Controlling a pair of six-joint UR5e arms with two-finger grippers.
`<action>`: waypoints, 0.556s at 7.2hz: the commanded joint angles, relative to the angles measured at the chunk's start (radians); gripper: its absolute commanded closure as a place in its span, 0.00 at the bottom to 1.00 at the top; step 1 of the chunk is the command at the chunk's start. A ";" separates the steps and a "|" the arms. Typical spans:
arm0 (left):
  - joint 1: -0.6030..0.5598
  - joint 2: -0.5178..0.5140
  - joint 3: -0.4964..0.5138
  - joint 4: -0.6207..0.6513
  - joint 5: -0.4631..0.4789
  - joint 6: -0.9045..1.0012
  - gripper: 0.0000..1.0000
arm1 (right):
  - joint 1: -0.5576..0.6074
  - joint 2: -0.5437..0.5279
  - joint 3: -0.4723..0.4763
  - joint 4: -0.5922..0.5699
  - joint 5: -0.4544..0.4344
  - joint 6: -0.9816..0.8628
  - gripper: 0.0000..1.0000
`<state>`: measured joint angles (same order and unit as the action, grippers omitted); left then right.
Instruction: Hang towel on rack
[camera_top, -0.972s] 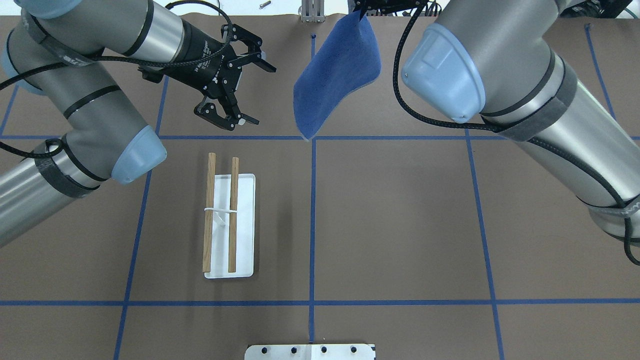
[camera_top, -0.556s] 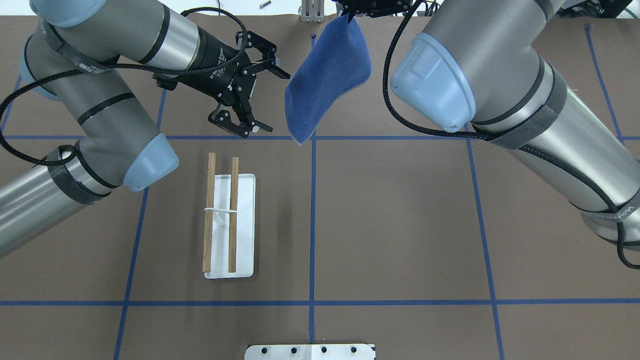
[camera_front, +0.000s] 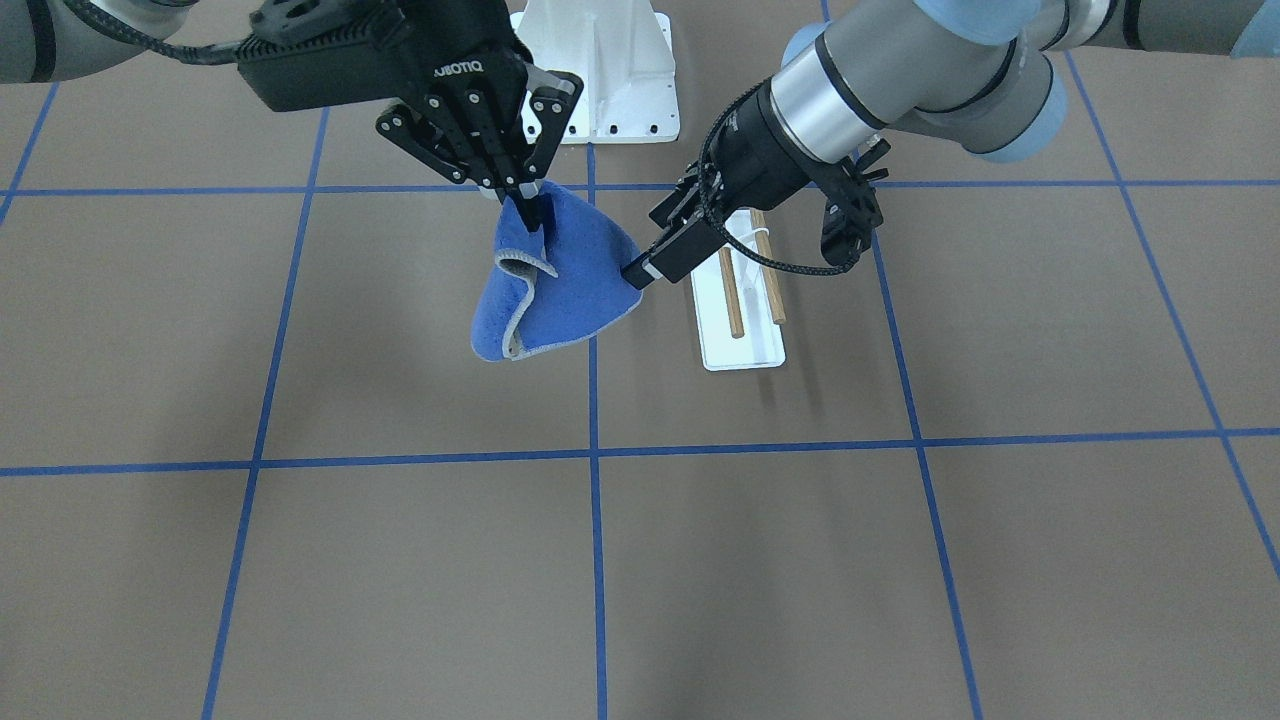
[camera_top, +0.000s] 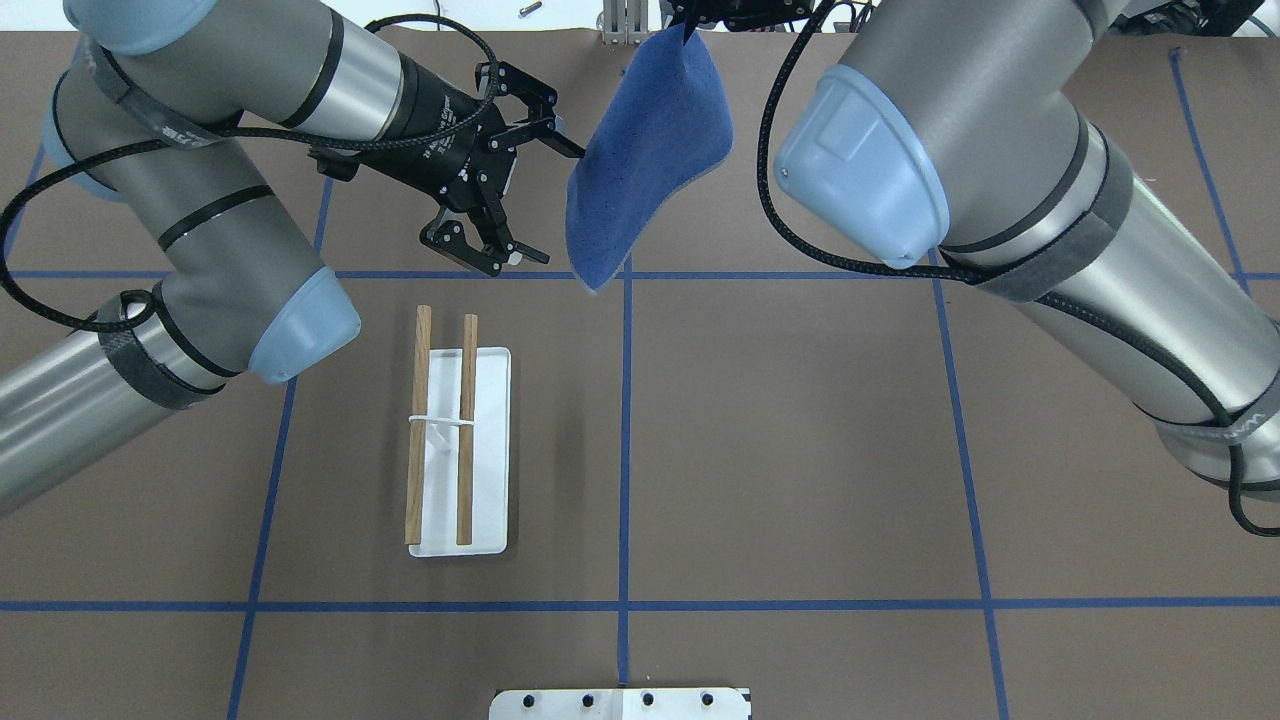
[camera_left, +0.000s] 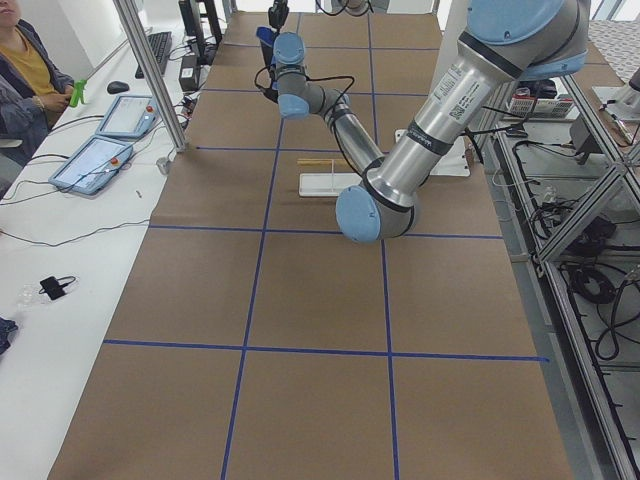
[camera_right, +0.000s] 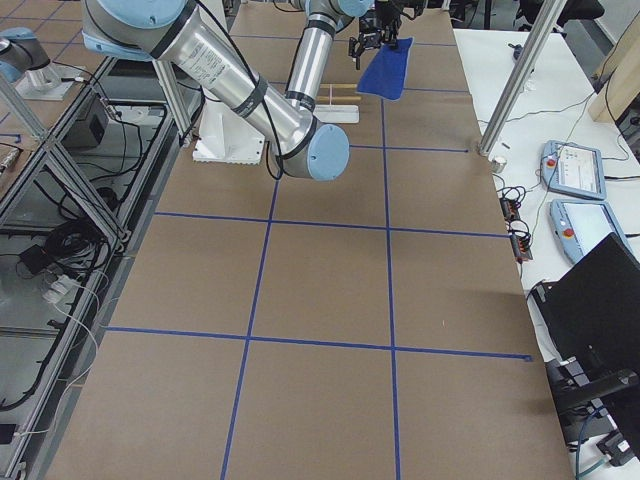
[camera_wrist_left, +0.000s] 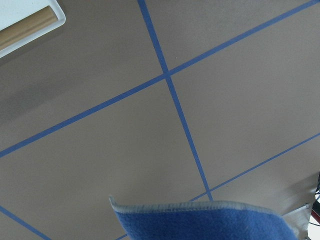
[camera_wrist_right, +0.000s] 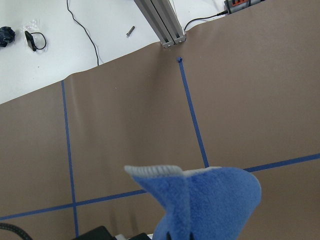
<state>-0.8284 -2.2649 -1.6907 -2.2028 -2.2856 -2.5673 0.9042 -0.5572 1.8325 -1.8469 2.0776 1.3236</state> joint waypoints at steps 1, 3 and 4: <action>0.000 -0.001 0.000 -0.030 0.005 -0.004 0.02 | -0.001 0.000 0.007 0.000 0.001 0.003 1.00; 0.002 0.001 0.000 -0.063 0.020 -0.039 0.02 | -0.001 0.002 0.019 0.000 0.004 0.005 1.00; 0.002 0.001 0.000 -0.064 0.020 -0.042 0.02 | -0.001 0.003 0.020 0.000 0.004 0.005 1.00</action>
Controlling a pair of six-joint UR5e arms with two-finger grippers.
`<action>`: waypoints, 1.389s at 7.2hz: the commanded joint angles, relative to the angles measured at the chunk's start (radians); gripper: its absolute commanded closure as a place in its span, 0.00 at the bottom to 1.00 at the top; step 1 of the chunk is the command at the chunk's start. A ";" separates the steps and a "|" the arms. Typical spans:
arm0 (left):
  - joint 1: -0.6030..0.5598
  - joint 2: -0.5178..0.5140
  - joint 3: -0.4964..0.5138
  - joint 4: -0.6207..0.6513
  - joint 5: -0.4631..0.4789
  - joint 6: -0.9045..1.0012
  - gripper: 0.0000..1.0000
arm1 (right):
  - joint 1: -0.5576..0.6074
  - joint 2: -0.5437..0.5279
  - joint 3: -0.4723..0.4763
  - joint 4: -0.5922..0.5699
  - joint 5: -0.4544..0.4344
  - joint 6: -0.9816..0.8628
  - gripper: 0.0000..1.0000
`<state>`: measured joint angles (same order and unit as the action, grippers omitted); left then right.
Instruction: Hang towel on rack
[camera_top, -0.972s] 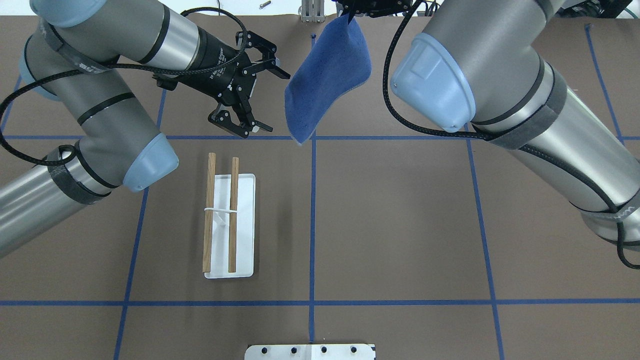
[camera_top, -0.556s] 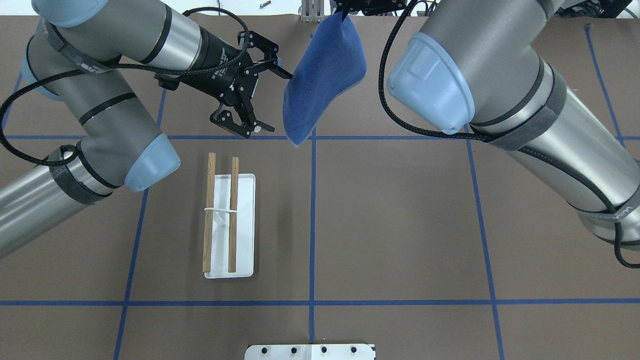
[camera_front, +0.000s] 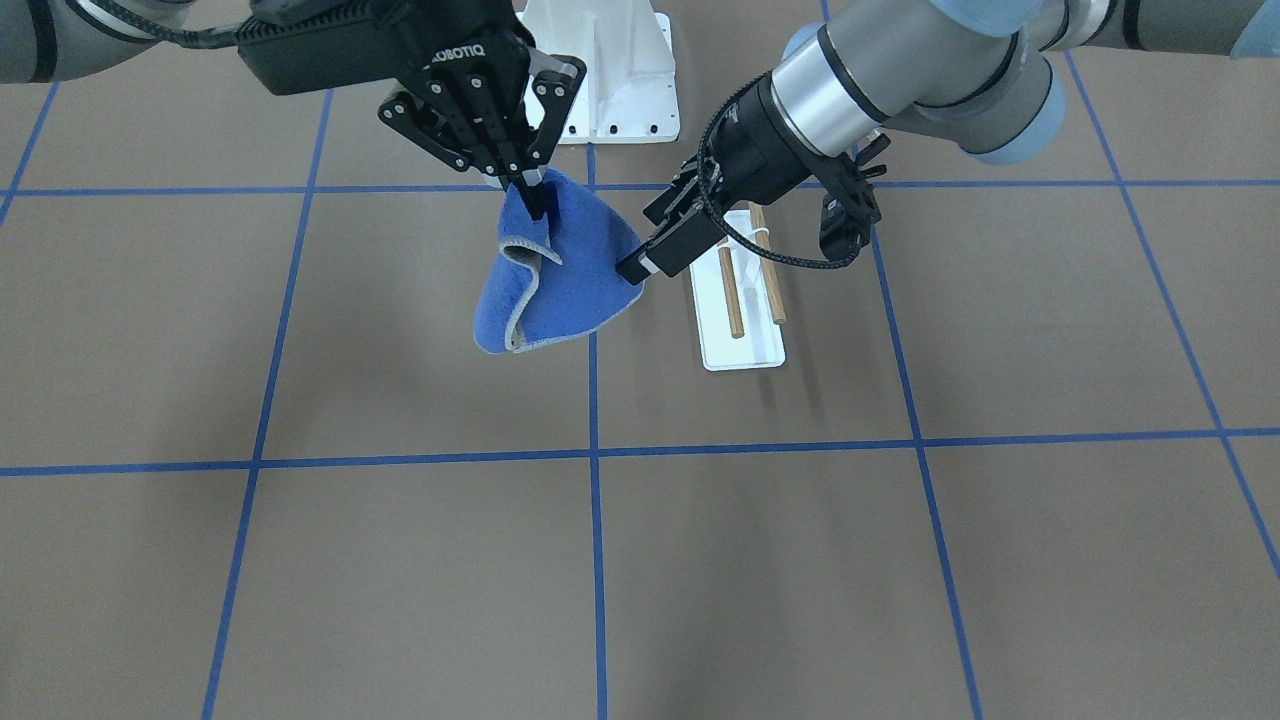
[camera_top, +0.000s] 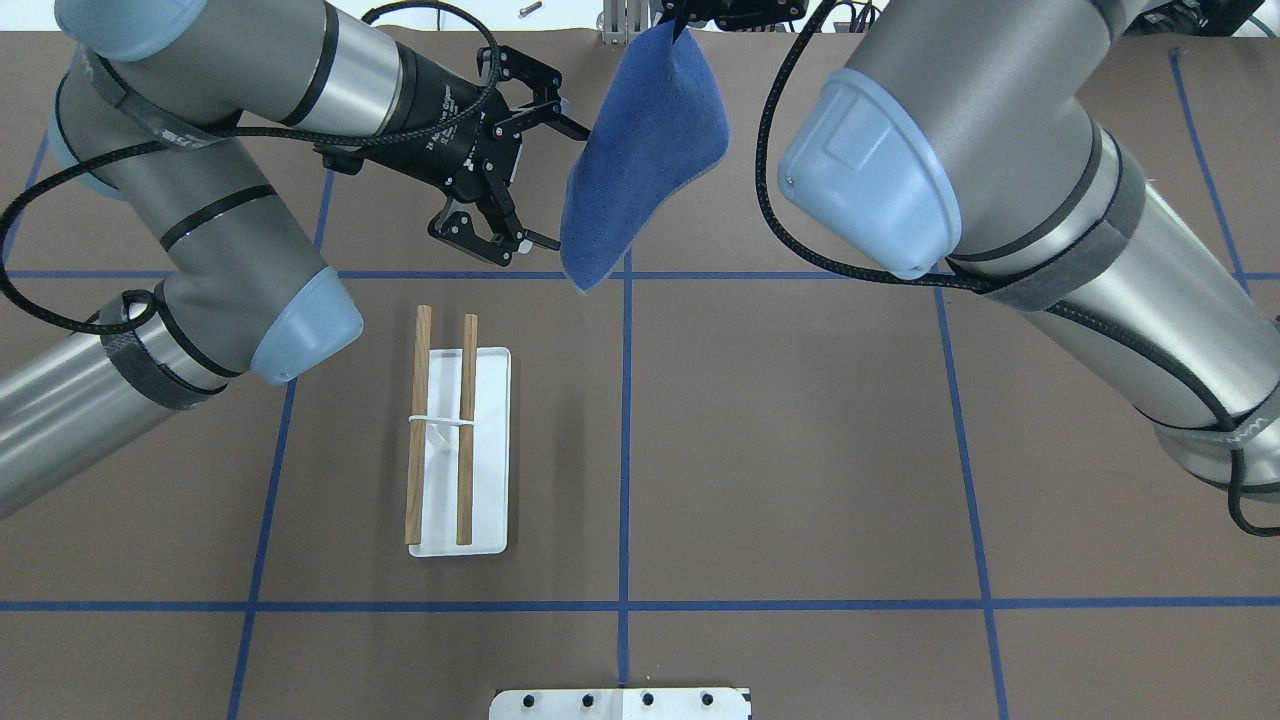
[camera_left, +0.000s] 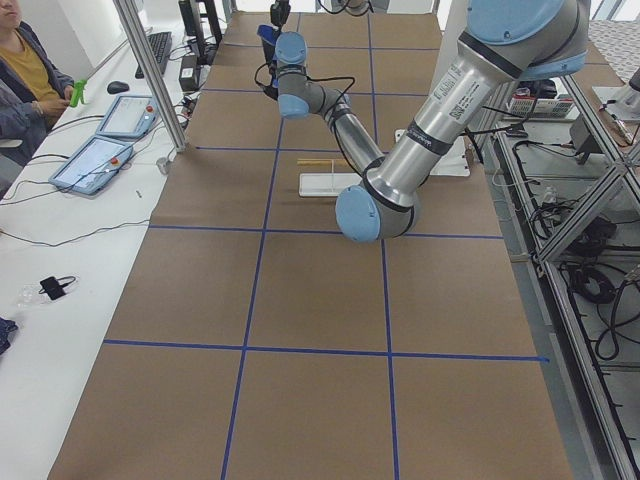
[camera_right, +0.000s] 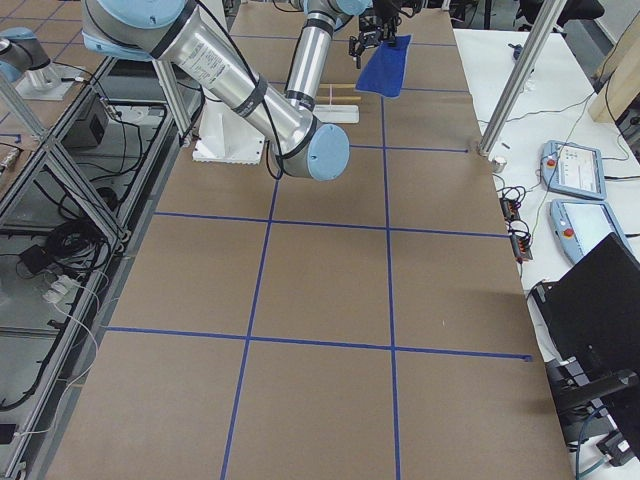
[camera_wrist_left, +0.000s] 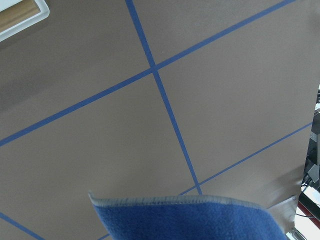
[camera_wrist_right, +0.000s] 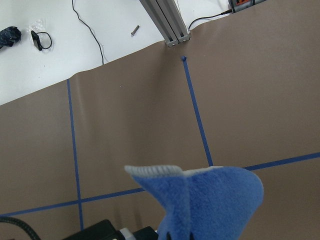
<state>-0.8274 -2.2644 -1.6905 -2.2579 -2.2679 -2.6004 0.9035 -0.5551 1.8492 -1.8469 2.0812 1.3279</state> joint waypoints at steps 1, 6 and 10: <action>0.001 0.000 0.000 -0.009 0.002 -0.010 0.02 | 0.000 0.013 0.004 0.000 0.000 0.019 1.00; 0.001 0.011 0.000 -0.063 0.004 -0.044 0.70 | -0.002 0.015 0.010 0.020 0.002 0.024 1.00; 0.001 0.020 0.006 -0.089 0.004 -0.032 1.00 | 0.000 0.007 0.010 0.020 0.002 0.024 1.00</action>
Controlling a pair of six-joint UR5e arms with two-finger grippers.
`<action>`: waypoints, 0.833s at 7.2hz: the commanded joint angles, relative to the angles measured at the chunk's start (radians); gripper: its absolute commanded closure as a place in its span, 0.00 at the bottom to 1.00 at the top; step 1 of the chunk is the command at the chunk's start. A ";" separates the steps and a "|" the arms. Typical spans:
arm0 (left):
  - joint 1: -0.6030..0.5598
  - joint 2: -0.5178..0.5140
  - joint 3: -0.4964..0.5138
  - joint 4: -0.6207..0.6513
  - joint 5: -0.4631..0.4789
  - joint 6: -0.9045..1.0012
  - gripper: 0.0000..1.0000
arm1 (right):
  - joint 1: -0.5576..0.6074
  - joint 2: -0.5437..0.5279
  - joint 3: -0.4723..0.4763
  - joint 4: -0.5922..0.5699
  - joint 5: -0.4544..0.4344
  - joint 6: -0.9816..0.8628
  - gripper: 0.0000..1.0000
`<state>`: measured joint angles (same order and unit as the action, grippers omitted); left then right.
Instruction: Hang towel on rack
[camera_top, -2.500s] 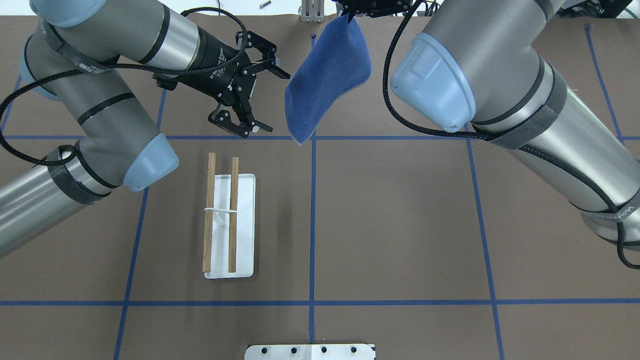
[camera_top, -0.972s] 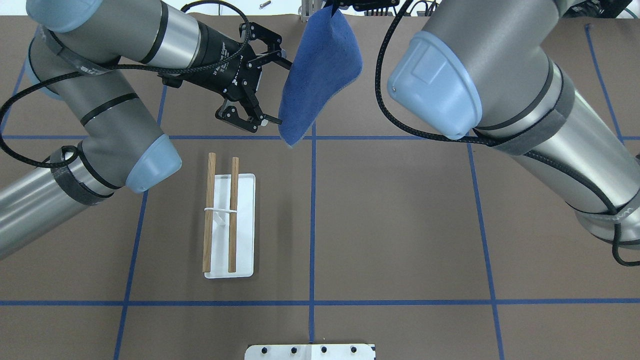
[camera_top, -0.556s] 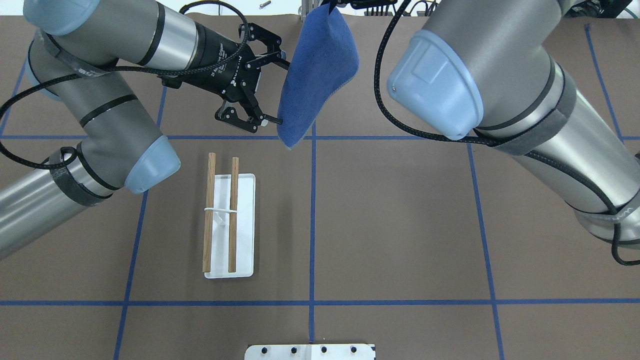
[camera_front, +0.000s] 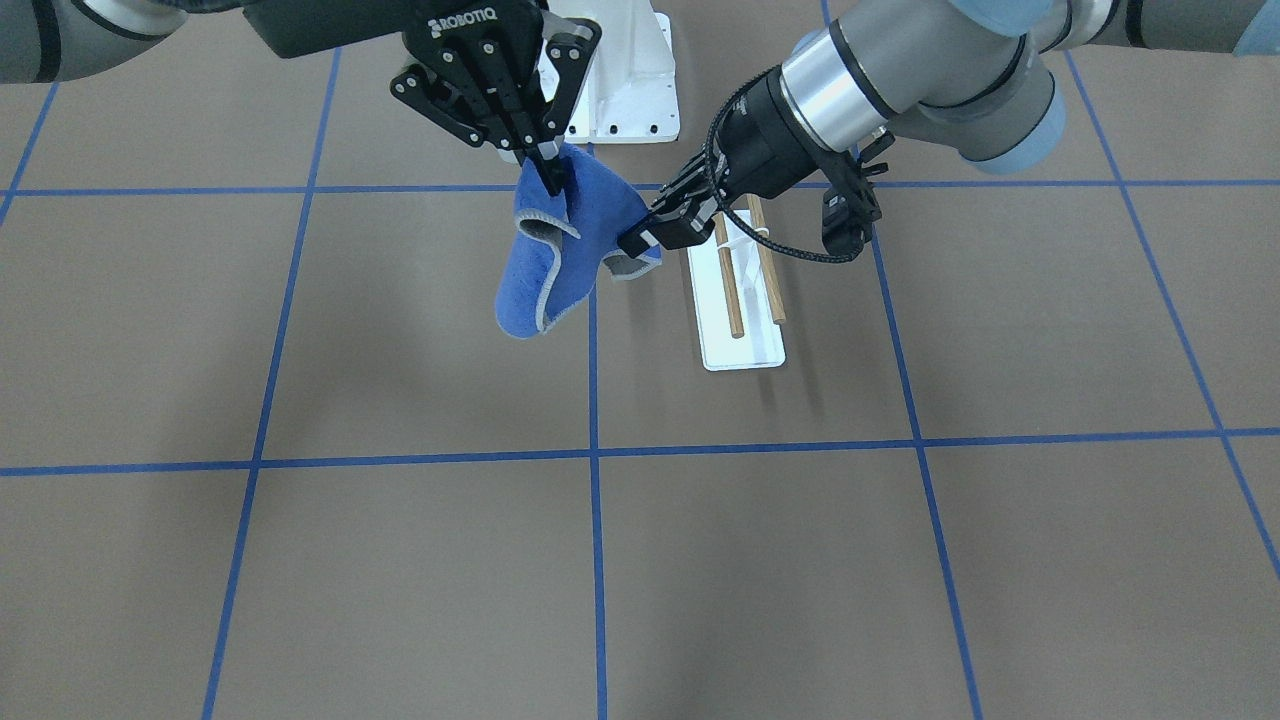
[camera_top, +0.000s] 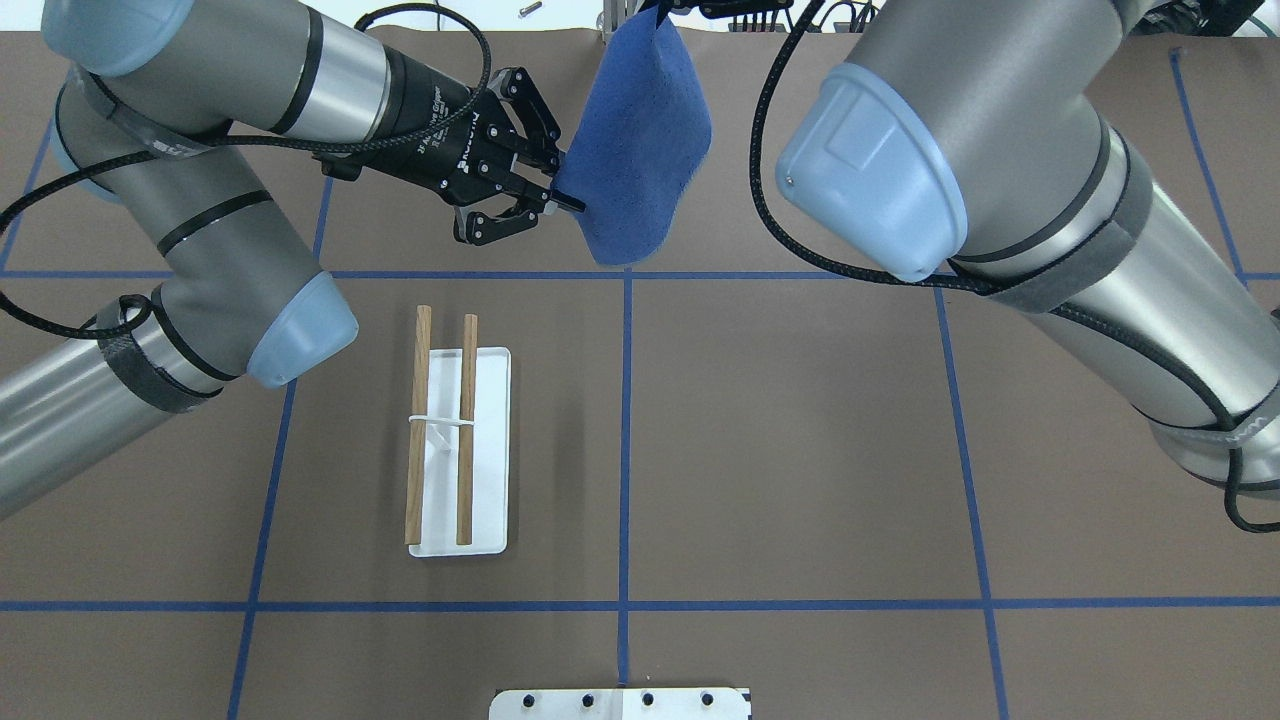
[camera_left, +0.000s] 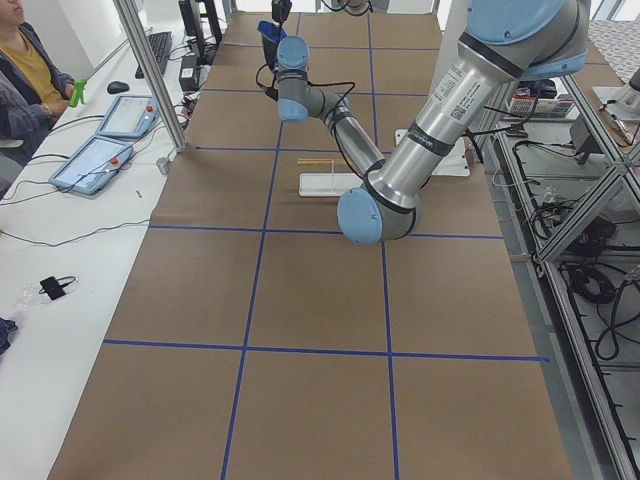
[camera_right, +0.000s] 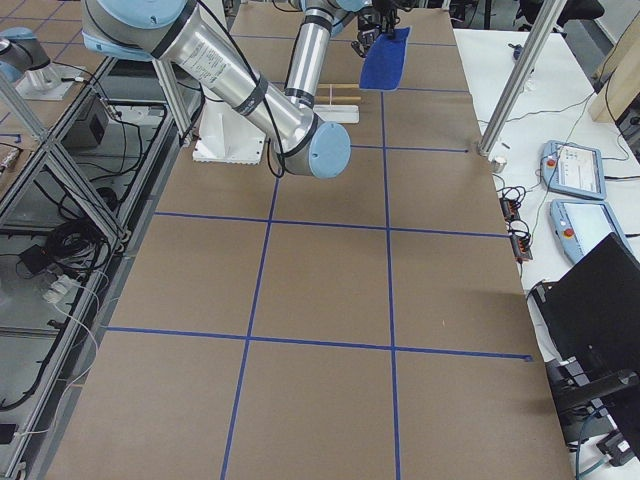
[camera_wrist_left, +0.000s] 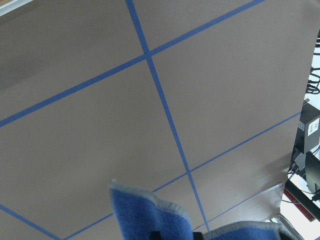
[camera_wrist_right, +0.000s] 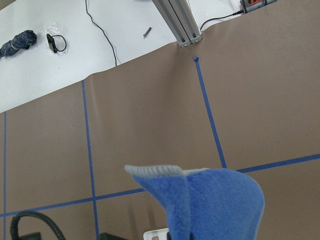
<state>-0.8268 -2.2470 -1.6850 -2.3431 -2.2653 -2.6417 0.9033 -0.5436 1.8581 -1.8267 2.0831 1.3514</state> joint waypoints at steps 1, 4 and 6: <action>0.000 0.003 0.004 -0.027 0.048 0.020 1.00 | 0.000 -0.027 0.012 0.001 0.002 -0.002 0.54; 0.000 0.009 0.027 -0.064 0.131 0.188 1.00 | -0.020 -0.262 0.246 0.000 0.002 -0.009 0.00; -0.003 0.054 -0.019 -0.090 0.145 0.463 1.00 | -0.018 -0.373 0.315 0.001 -0.006 -0.024 0.00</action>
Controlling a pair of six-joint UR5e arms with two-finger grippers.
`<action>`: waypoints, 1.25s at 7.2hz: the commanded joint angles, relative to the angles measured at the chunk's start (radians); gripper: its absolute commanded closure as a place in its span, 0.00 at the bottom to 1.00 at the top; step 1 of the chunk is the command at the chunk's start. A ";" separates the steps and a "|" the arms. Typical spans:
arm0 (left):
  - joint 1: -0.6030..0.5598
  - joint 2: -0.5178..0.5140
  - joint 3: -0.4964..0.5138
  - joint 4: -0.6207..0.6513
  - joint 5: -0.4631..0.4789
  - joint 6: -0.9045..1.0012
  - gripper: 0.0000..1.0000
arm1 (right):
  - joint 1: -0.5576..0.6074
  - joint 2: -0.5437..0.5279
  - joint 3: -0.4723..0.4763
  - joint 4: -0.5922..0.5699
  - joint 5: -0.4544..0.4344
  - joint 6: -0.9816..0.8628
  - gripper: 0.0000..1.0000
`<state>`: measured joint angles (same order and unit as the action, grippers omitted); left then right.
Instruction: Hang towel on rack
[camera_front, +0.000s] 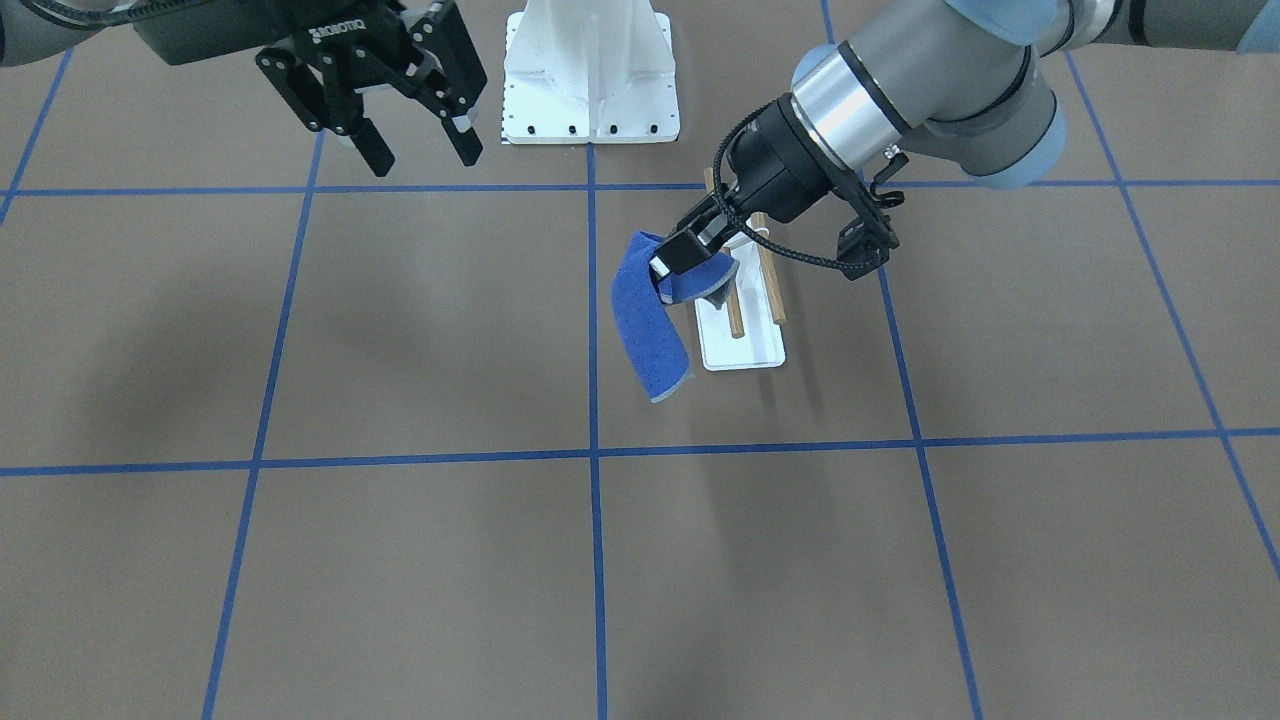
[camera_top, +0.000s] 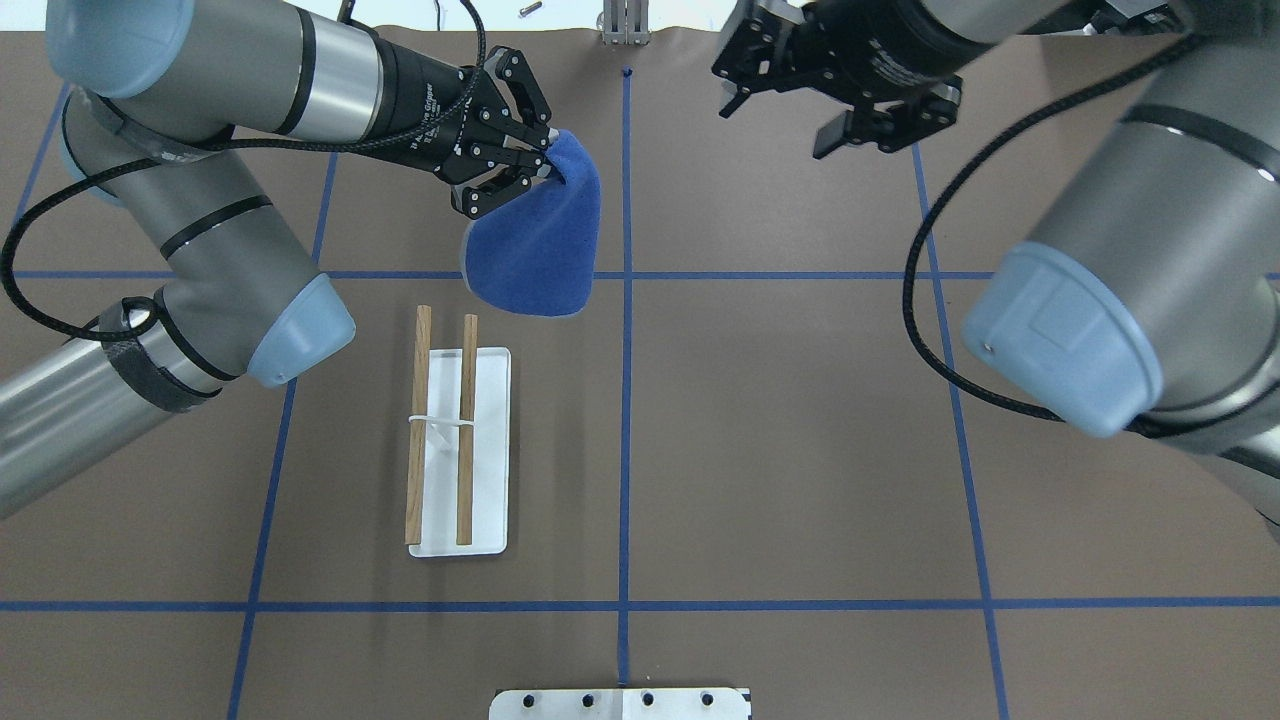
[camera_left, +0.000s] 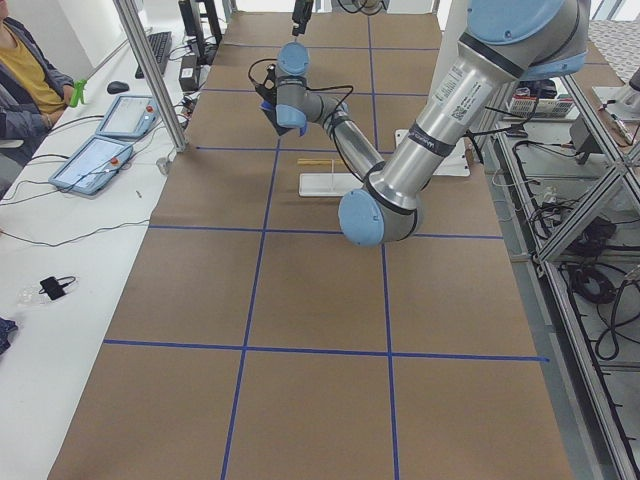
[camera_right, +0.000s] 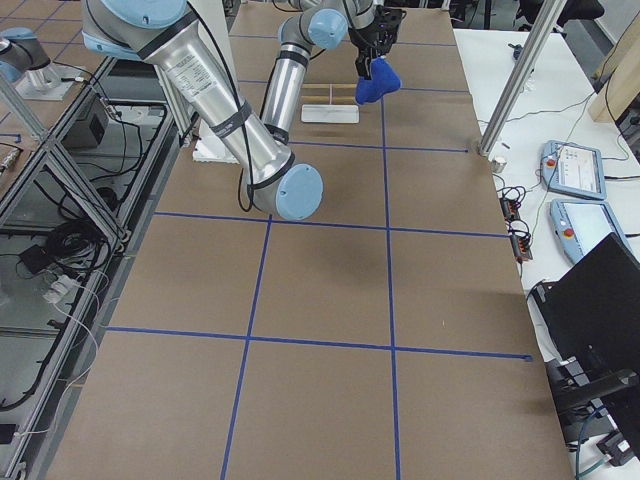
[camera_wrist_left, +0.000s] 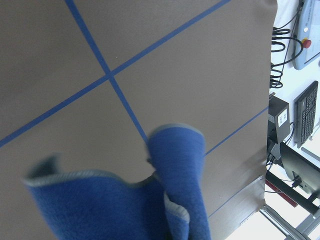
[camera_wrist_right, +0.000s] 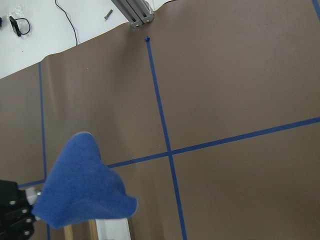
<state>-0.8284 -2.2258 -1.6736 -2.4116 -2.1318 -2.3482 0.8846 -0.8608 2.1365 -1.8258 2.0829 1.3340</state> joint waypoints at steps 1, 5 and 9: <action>-0.002 0.104 -0.070 -0.100 0.025 0.402 1.00 | 0.000 -0.063 0.037 0.000 -0.009 -0.007 0.00; 0.008 0.273 -0.081 -0.261 0.116 1.167 1.00 | 0.005 -0.093 0.037 0.000 -0.040 -0.059 0.00; 0.055 0.206 -0.063 -0.252 0.266 1.437 1.00 | 0.028 -0.098 0.039 0.002 -0.040 -0.122 0.00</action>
<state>-0.7782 -1.9896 -1.7361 -2.6923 -1.9076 -1.0059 0.9096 -0.9584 2.1741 -1.8239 2.0434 1.2221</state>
